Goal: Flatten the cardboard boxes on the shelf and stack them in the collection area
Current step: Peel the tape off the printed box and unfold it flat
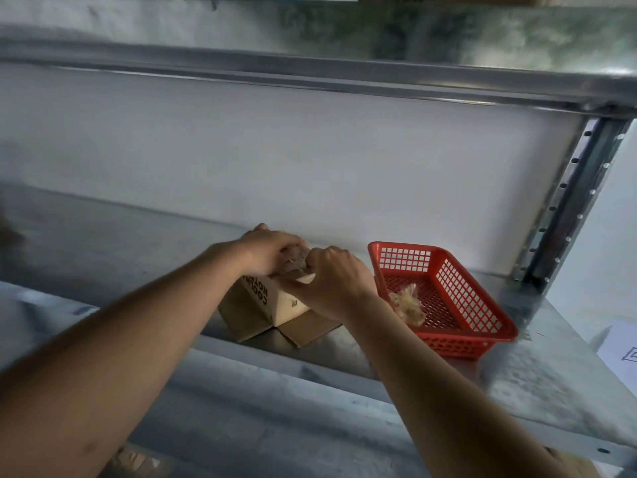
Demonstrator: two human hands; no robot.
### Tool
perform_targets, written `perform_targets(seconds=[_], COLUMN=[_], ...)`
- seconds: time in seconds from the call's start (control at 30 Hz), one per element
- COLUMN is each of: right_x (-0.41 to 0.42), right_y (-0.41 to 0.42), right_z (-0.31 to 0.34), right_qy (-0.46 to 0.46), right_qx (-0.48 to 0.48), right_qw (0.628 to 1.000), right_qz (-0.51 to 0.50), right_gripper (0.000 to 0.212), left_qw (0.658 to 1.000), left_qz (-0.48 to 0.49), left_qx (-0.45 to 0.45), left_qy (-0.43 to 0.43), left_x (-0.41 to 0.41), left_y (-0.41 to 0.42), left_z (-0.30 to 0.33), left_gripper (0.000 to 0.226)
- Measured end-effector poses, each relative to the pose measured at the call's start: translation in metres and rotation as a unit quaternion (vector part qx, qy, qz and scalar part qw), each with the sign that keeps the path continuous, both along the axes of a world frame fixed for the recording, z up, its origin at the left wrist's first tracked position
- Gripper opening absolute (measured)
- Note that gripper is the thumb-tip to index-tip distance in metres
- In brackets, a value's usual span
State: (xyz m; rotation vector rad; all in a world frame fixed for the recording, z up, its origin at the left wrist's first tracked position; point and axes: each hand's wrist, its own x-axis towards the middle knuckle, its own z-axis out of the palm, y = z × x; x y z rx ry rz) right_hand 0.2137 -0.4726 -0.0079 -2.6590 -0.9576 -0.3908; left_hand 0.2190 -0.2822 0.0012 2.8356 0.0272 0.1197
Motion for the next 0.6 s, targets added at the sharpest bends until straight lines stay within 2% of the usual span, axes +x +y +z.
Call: perform_targets(seconds=[0.07,0.17,0.27,0.37,0.47,0.53,0.6], right_x=[0.001,0.008,0.012,0.012,0.014,0.013,0.012], right_y=[0.014,0.028,0.038,0.048,0.055,0.06,0.066], right_z=[0.002,0.005,0.006,0.005,0.003,-0.001,-0.004], right_qy=[0.025,0.073,0.122,0.07,0.025,0.021,0.025], right_qx=[-0.004,0.019,0.062,0.06,0.071,0.088,0.095], right_qw=[1.0,0.997,0.991,0.996,0.996,0.994,0.993], right_qz=[-0.018,-0.011,-0.001,-0.015,-0.046,-0.057,-0.067], right_gripper=[0.074,0.054,0.044,0.029,0.016,0.018,0.021], left_qw=[1.0,0.998,0.992,0.988,0.995,0.996,0.995], left_qz=[-0.004,-0.017,-0.02,-0.017,-0.018,-0.024,-0.027], left_qx=[0.01,0.06,0.127,0.155,0.099,0.078,0.094], left_qy=[0.002,-0.004,-0.006,0.01,0.023,0.025,0.037], left_x=[0.001,0.001,0.001,0.001,-0.001,-0.003,-0.006], left_y=[0.013,0.032,0.05,0.065,0.076,0.08,0.084], left_z=[0.001,0.005,0.011,0.011,0.012,0.012,0.016], left_gripper=[0.043,0.044,0.041,0.044,0.044,0.044,0.044])
